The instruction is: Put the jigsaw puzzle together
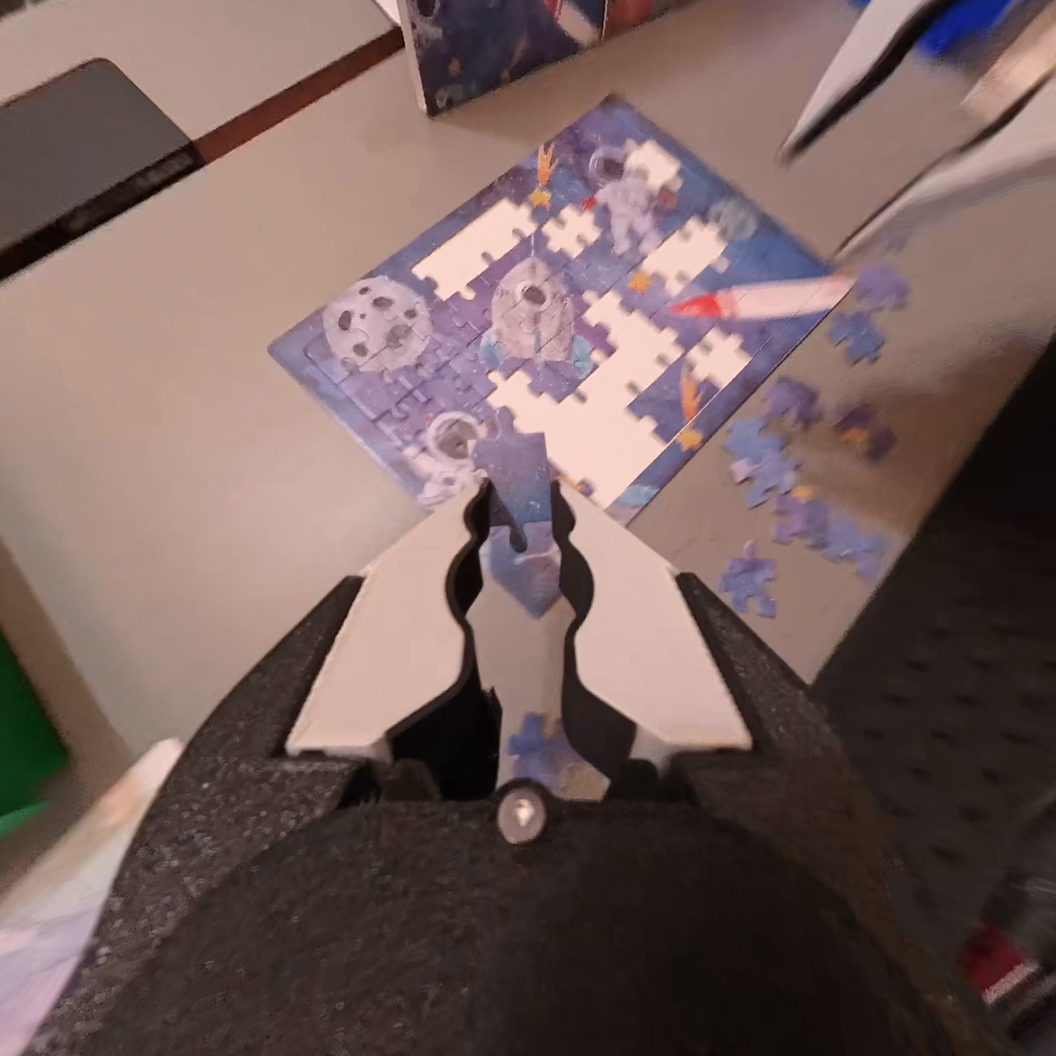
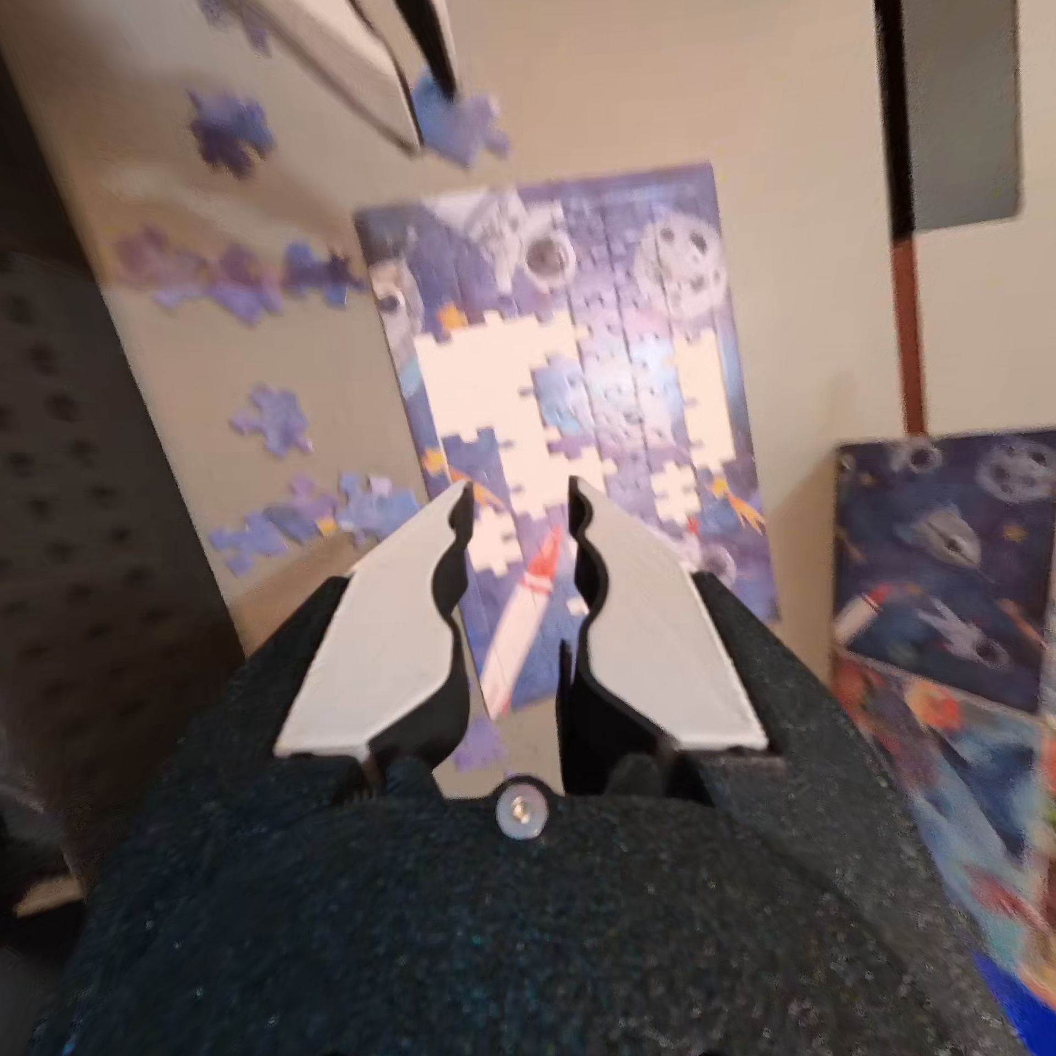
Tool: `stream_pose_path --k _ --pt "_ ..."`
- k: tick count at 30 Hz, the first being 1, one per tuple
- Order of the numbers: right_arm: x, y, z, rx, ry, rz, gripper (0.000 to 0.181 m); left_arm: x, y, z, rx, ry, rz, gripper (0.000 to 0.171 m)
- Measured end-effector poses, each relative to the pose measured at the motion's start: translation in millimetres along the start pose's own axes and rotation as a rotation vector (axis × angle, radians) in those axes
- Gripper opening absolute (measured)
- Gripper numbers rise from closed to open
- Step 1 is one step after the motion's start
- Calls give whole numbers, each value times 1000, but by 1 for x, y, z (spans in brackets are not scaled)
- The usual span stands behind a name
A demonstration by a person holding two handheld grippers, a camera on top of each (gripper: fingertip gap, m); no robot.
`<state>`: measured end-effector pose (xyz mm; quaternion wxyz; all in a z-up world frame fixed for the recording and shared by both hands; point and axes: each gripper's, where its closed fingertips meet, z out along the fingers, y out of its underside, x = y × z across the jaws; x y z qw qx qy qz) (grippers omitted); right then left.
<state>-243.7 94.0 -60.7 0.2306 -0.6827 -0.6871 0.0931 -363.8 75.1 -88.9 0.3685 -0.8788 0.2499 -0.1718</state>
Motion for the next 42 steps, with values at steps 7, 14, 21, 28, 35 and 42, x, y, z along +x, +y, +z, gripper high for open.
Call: stream_pose_path --k 7,14,21,28,35,42 --pt "-15 -38 55 443 -101 119 35 6 -10 14 66 -24 -89 21" --pt "4 -16 55 429 125 45 28 -5 8 57 -97 -171 79 21" --pt "3 3 92 311 72 110 32 -9 6 87 -153 -155 -89 20" --pt "20 8 82 349 43 219 32 -13 10 110 -201 -174 -154 21" --pt "22 11 84 336 41 227 32 -2 16 105 -181 -107 -151 28" --pt "19 13 92 316 31 218 32 -3 18 101 -156 -111 -156 28"
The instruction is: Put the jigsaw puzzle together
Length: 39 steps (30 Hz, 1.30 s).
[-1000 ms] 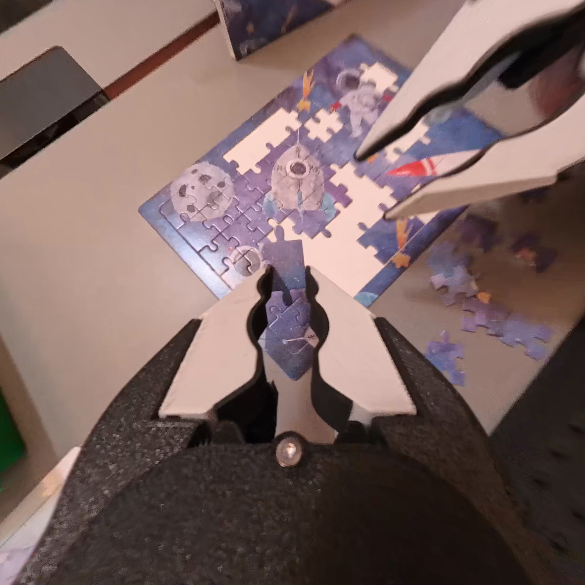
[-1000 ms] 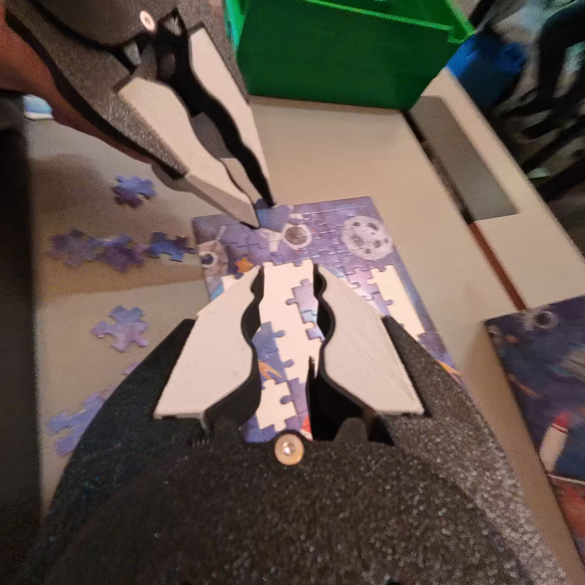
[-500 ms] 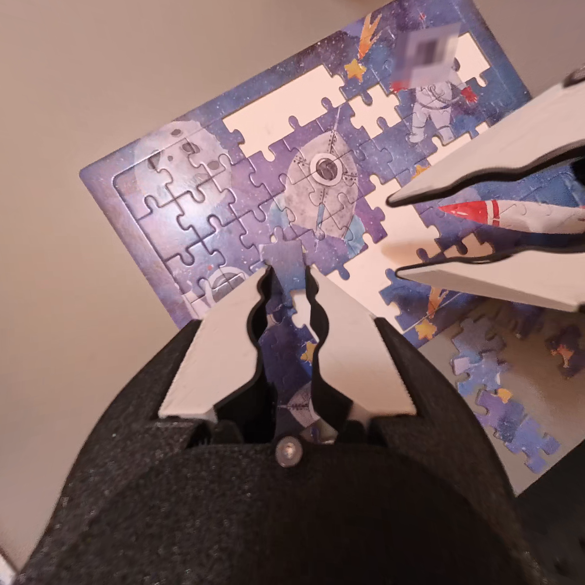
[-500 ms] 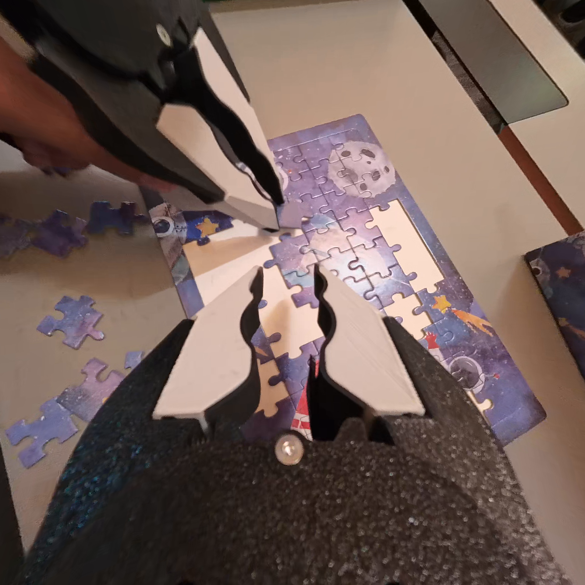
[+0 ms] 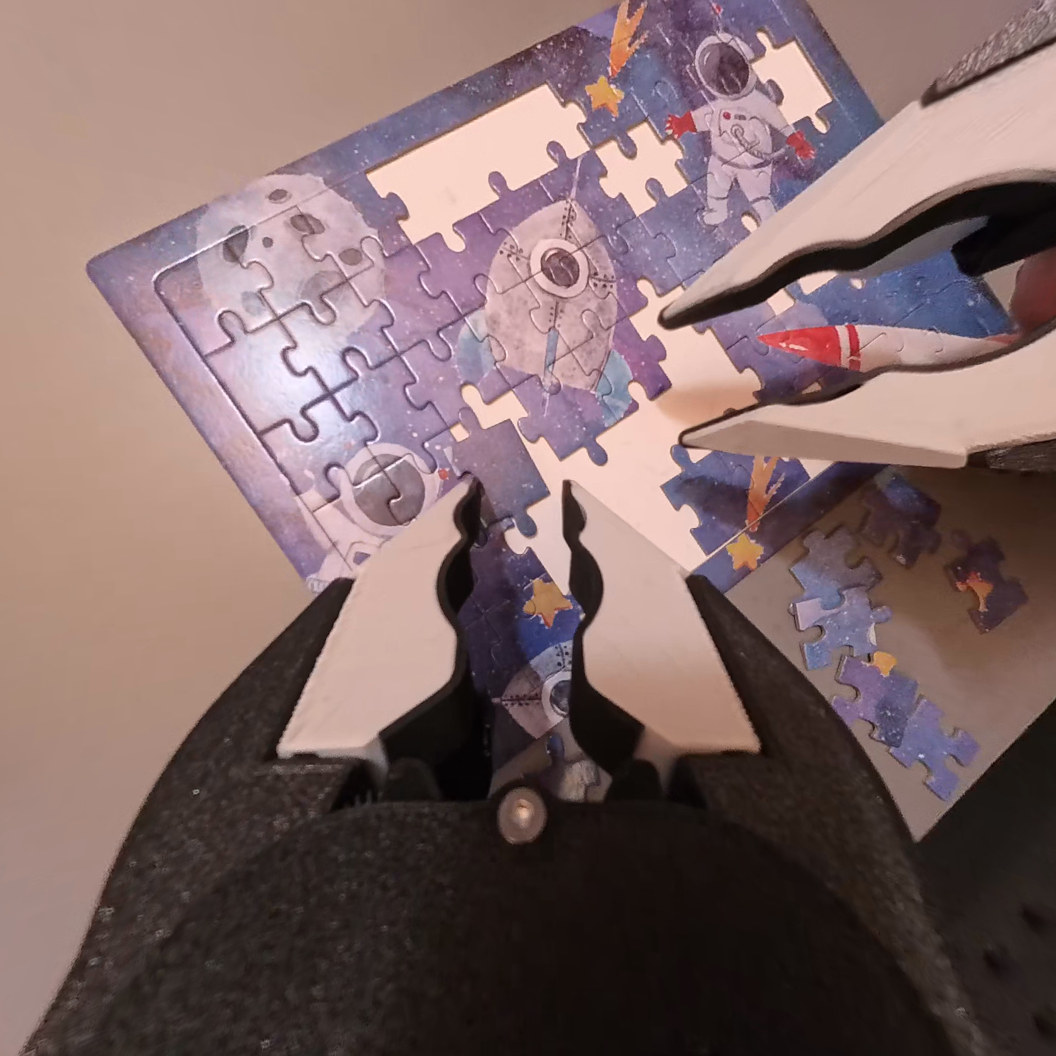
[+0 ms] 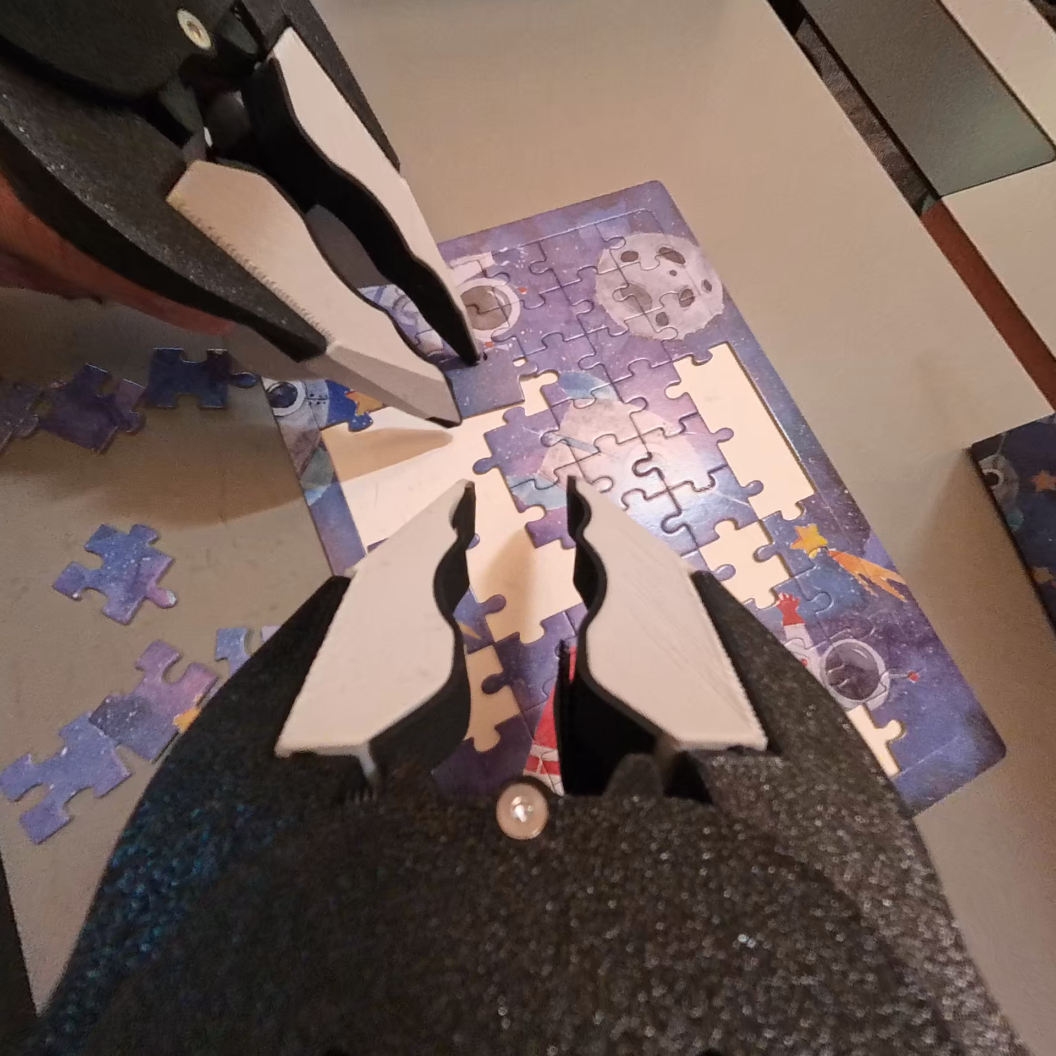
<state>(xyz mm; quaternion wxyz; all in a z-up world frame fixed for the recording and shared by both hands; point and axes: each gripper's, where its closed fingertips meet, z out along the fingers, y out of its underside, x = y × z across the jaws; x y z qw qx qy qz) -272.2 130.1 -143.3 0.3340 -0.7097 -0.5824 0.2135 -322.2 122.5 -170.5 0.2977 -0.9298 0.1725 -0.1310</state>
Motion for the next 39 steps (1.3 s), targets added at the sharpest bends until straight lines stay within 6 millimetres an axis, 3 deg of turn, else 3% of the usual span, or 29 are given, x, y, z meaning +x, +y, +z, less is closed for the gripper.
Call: stream_pose_path --k 10,16,20,24,32,39 --pt "-12 5 10 -27 -49 -18 32 -2 8 -9 16 12 73 29" --pt "-21 -6 19 -27 -138 -103 37 -29 13 -26 60 -99 131 20" --pt "-26 -33 19 2 -329 -77 44 -43 17 -31 78 -86 95 16" --pt "-21 -25 39 -142 -436 -113 44 -39 26 -25 59 -18 64 11" --pt "-21 -18 50 -111 -371 -243 35 -42 29 -25 95 -9 -19 4" --pt "-16 -15 58 -136 -338 -224 36 -42 28 -24 105 -17 -11 4"
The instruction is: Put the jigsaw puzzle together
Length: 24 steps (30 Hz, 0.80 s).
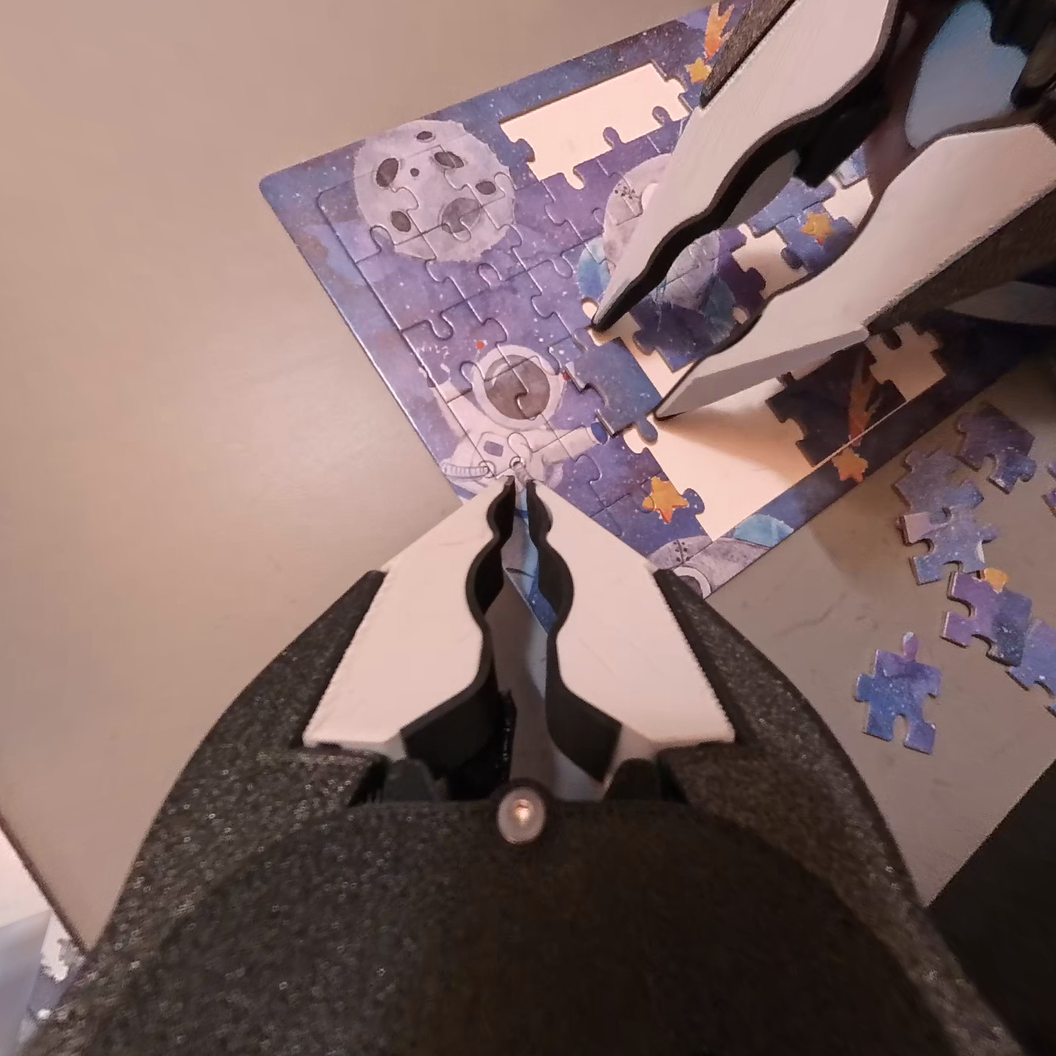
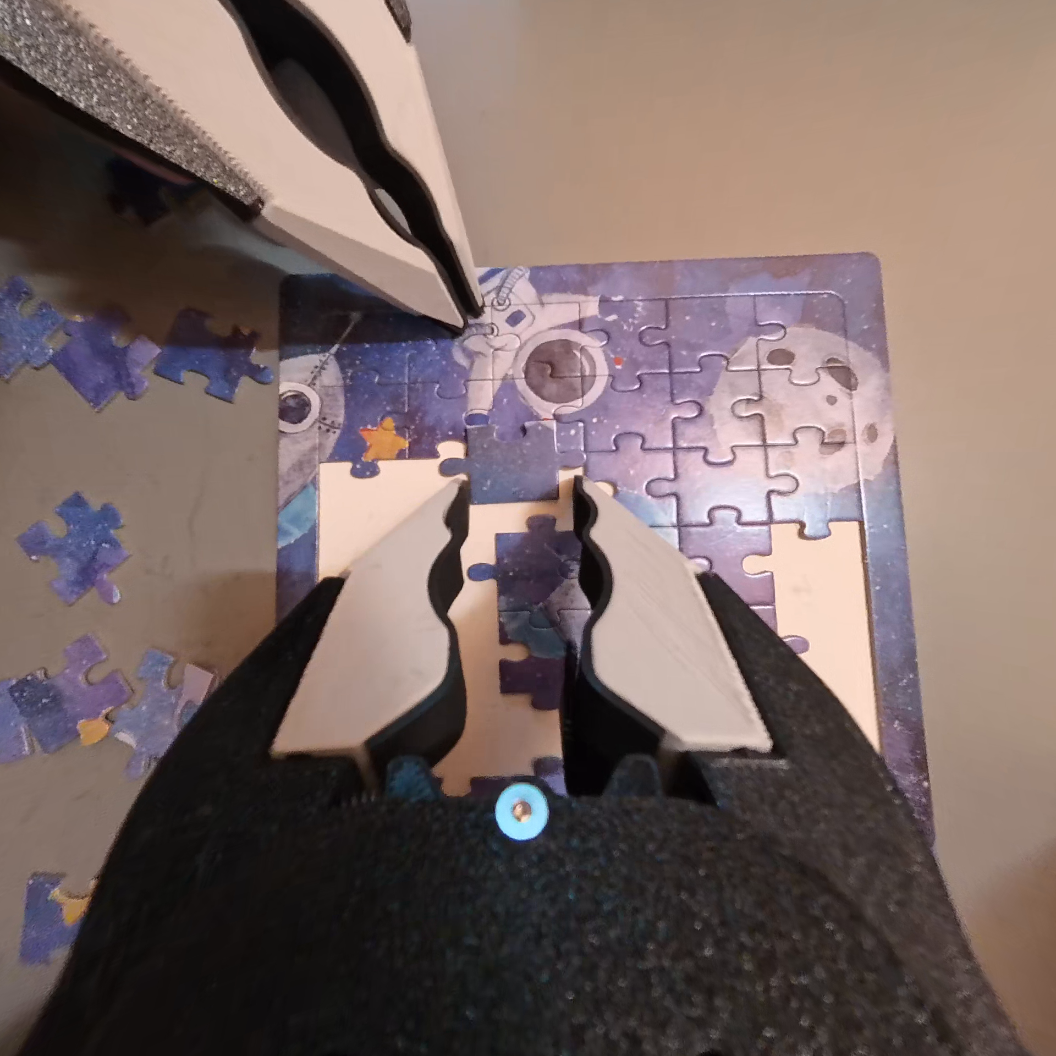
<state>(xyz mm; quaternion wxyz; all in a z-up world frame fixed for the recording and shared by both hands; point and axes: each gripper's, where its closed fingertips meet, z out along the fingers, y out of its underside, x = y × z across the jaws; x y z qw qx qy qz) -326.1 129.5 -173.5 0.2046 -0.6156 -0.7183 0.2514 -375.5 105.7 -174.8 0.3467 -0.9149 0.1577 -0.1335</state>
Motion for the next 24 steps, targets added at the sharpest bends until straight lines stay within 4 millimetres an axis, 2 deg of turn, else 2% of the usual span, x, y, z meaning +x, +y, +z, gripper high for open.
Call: stream_pose_path --k 9,16,24 --pt "-2 0 -1 -15 17 -21 31 0 0 0 2 -8 17 4" --pt "1 4 -11 -46 30 -5 30 0 0 0 4 -7 18 4" --pt "5 8 -8 -105 65 -2 31 0 0 0 5 -9 24 4"
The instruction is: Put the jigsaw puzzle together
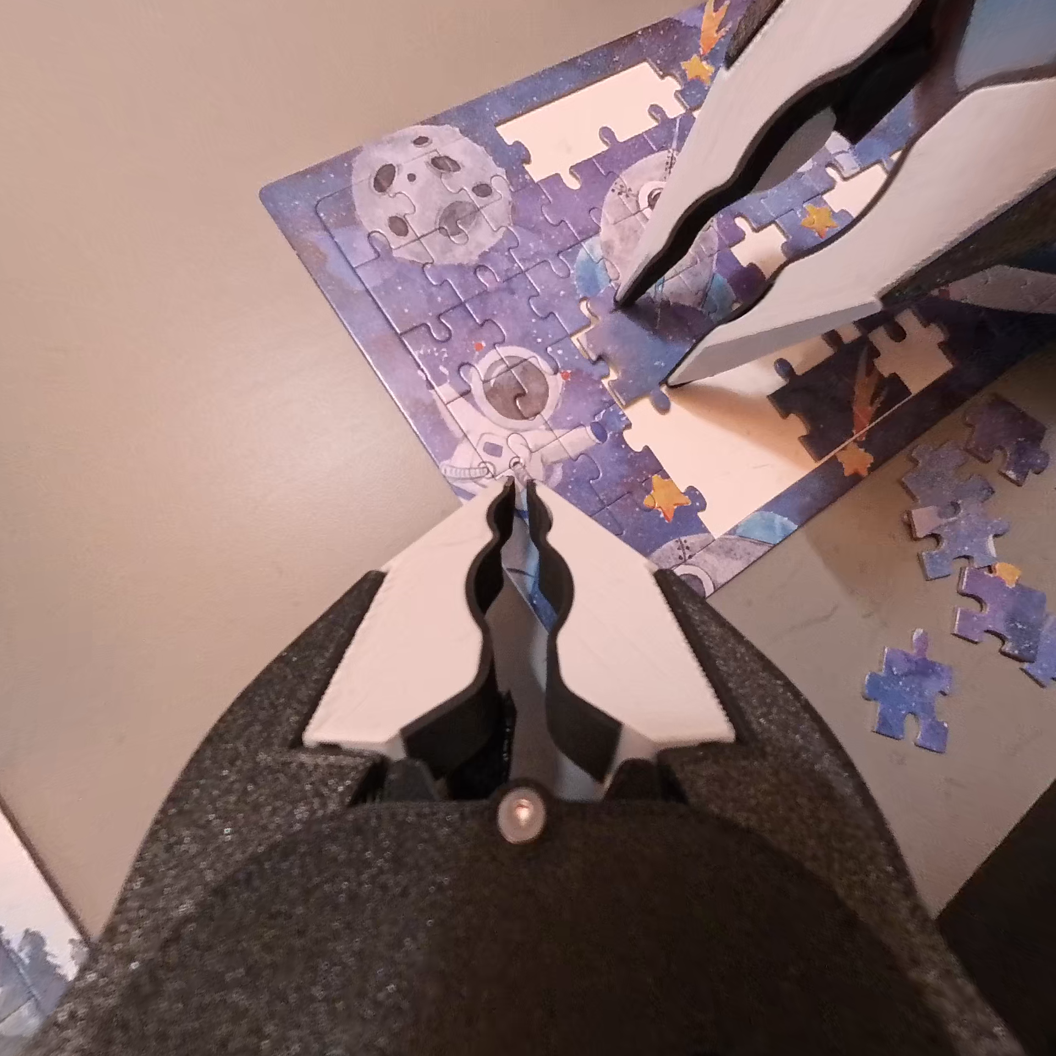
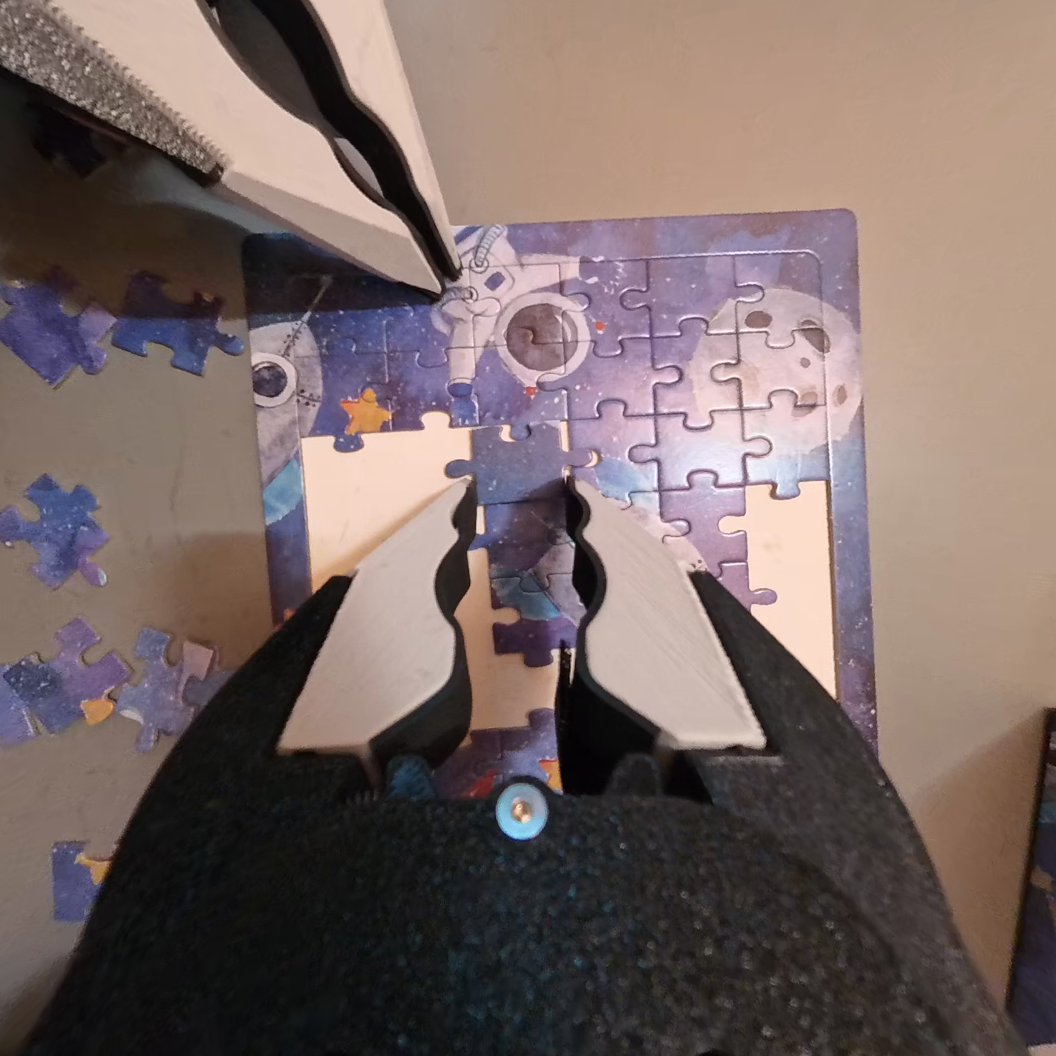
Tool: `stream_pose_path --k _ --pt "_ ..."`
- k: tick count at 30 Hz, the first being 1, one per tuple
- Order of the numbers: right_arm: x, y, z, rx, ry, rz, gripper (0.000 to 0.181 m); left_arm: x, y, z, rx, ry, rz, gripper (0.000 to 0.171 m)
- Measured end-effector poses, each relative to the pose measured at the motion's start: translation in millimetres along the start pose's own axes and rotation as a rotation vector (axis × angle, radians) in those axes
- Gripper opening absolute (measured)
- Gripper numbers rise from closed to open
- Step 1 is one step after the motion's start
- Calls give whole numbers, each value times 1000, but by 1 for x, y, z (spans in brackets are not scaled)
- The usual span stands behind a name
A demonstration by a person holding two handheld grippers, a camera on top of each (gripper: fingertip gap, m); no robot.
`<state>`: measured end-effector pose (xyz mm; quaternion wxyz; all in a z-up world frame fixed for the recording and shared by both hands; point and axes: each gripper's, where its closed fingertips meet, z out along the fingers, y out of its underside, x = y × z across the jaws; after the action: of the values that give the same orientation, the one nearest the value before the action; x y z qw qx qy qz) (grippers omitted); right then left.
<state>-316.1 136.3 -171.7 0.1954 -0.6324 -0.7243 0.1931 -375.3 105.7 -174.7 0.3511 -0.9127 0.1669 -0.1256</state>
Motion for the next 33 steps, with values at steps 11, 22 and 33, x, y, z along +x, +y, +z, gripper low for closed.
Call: stream_pose_path --k 11,22,33 --pt "-1 1 1 -8 -21 39 31 0 0 0 1 -3 5 4" --pt "-1 1 1 -11 -16 38 31 0 0 0 3 -4 10 4" --pt "-1 0 1 -4 -33 60 31 0 0 0 5 -4 12 4"
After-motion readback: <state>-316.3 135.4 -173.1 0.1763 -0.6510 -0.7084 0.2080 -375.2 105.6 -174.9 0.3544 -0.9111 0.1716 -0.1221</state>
